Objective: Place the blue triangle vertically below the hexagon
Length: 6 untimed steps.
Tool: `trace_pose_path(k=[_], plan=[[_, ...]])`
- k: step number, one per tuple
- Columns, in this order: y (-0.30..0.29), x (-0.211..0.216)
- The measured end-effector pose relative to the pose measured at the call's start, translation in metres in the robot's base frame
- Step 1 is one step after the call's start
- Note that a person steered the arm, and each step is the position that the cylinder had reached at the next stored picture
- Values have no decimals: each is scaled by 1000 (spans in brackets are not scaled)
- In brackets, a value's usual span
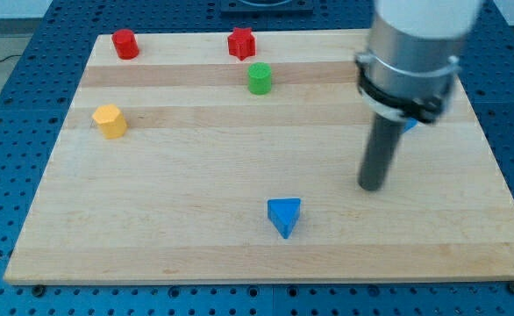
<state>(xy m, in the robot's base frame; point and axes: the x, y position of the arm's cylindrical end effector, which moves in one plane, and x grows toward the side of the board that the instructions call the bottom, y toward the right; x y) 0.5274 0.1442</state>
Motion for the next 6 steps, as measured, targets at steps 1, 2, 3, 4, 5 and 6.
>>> trace_pose_path(k=[1,2,3,4,5,6], plan=[[16,42],[-26,49],[-95,37],[-162,14],[-200,9],[-203,9]])
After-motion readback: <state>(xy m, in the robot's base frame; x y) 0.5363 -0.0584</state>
